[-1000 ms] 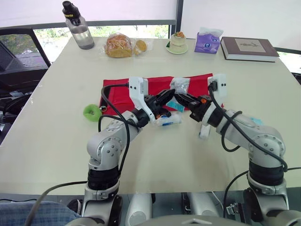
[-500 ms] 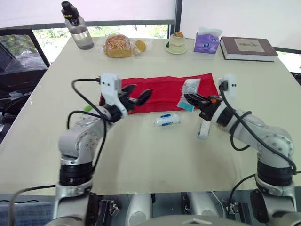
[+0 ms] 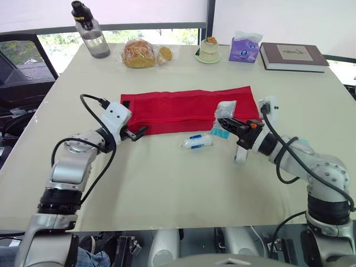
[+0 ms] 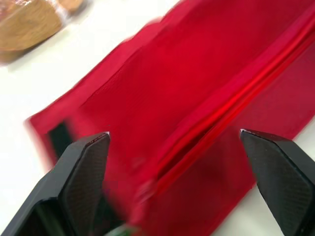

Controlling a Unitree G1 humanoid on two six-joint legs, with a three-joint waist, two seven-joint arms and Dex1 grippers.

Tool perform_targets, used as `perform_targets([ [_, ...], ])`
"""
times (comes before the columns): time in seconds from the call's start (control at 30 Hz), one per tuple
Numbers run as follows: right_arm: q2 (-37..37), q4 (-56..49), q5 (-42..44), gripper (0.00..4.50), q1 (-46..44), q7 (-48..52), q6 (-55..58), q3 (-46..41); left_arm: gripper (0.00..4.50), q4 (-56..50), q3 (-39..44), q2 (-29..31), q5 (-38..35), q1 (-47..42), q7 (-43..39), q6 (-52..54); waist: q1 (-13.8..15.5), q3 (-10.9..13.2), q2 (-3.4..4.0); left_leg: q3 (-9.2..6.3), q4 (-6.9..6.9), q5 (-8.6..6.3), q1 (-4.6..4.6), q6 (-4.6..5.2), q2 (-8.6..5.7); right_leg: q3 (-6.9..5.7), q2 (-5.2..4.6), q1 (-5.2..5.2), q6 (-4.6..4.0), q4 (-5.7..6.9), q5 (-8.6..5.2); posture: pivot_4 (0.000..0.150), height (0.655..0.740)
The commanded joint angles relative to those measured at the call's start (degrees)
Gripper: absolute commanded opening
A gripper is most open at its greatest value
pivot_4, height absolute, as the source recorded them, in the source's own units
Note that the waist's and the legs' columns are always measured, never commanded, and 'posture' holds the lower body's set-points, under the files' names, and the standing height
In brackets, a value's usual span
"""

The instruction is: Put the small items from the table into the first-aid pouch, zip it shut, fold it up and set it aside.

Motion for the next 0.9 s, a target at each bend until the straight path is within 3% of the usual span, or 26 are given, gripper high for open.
perform_targets([
  [0.03, 0.23, -3.03, 0.88, 0.0, 0.11, 0.16, -0.88, 0.05, 4.47, 3.21, -2.76, 1.63, 6.53, -2.1, -0.52, -7.81, 0.08, 0.0, 0.0, 0.02, 0.0, 0.0, -0.01, 0.0, 0.0, 0.01, -0.01, -0.01, 0.0, -0.01, 0.0, 0.15, 0.74],
  [0.5, 1.12, -7.08, 1.45, 0.0, 2.98, -3.95, -1.54, 0.72, 4.47, 15.74, -7.72, -0.42, 19.52, -11.08, 3.28, -20.8, 0.01, -0.01, -0.01, 0.02, 0.02, 0.0, -0.12, 0.0, 0.0, -0.01, 0.0, -0.08, 0.02, 0.03, 0.01, 0.15, 0.74],
  [0.67, 0.35, -7.67, 2.98, 0.0, 3.29, -5.16, -1.2, 0.38, 2.9, 15.85, -8.06, -0.72, 19.95, -10.54, 2.34, -23.53, 0.01, -0.01, -0.01, 0.03, 0.01, 0.0, -0.13, 0.0, 0.01, -0.01, -0.01, -0.09, 0.02, 0.03, 0.01, 0.15, 0.74],
  [0.87, -1.0, -7.85, 4.9, 0.0, 3.65, -6.02, -1.06, 0.83, 0.32, 15.6, -7.96, -1.46, 19.74, -10.98, 1.24, -26.1, 0.03, -0.01, -0.01, 0.02, 0.04, 0.0, -0.13, 0.0, 0.01, -0.01, -0.01, -0.08, 0.02, 0.06, 0.02, 0.15, 0.74],
  [0.9, -1.06, -7.92, 5.03, 0.0, 3.72, -6.18, -1.16, 1.01, 0.06, 15.48, -7.91, -1.56, 19.66, -10.97, 1.02, -26.46, 0.06, -0.01, -0.02, 0.03, 0.04, 0.0, -0.13, 0.0, 0.01, -0.01, -0.01, -0.08, 0.02, 0.06, 0.02, 0.15, 0.74],
])
